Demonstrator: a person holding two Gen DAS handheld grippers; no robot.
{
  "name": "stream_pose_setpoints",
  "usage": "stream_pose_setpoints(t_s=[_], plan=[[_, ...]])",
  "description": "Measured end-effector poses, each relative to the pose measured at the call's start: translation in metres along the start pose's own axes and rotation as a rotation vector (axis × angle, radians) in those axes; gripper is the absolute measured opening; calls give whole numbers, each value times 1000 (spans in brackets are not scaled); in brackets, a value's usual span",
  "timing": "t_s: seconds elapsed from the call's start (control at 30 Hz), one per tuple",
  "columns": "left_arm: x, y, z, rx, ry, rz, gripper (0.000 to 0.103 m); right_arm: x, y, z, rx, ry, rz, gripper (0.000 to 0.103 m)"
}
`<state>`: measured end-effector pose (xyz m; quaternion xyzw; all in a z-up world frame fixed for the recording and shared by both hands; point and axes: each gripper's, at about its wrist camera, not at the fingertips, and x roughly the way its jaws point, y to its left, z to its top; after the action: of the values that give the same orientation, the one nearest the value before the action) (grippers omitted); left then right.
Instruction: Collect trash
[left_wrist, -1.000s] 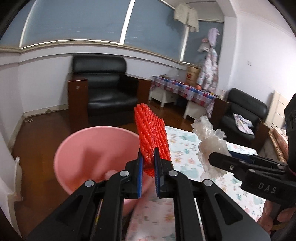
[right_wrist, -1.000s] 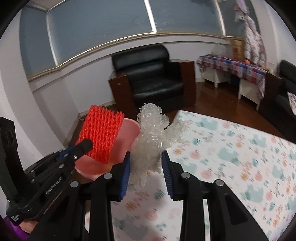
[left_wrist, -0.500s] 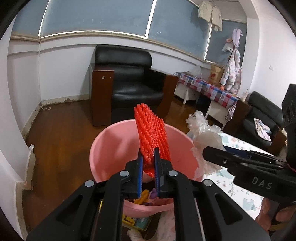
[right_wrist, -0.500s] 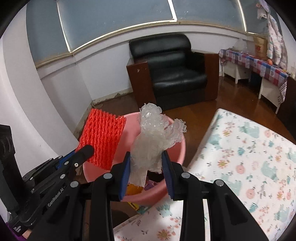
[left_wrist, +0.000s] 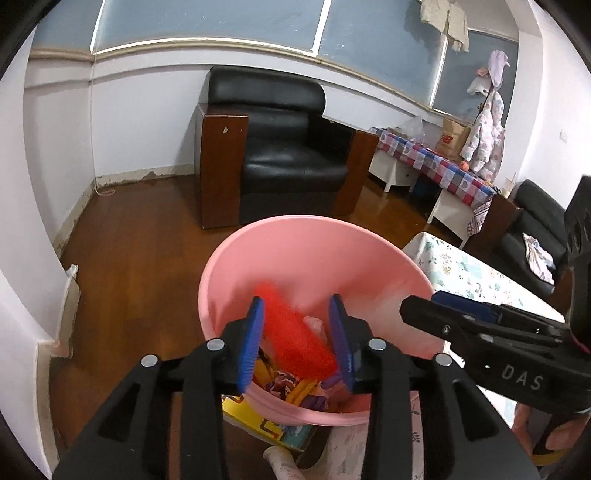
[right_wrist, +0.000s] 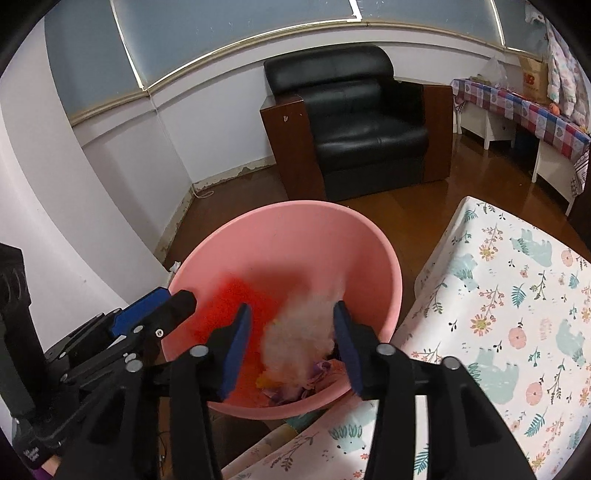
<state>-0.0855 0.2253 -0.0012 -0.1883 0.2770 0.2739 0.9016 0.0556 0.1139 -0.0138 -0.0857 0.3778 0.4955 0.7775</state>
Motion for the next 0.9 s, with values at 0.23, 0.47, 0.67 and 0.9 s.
stream_pose_setpoints(t_s=[0.23,0.47,0.67,0.9], plan=[[-8,-1,2,-4,-21,0,37,-13,-6,-7,13,-17,-7,49],[-18,-13,0,15,-36,-13,37,-37,-16,-20,27,-39,-31,50],[-27,-26,0,32,-35,-31,37,-58,-28,-29,55,-65,-35,51],[-36,-38,-2,54,-26,-33,37,-82,-30,-38,50,-109,-51,56]])
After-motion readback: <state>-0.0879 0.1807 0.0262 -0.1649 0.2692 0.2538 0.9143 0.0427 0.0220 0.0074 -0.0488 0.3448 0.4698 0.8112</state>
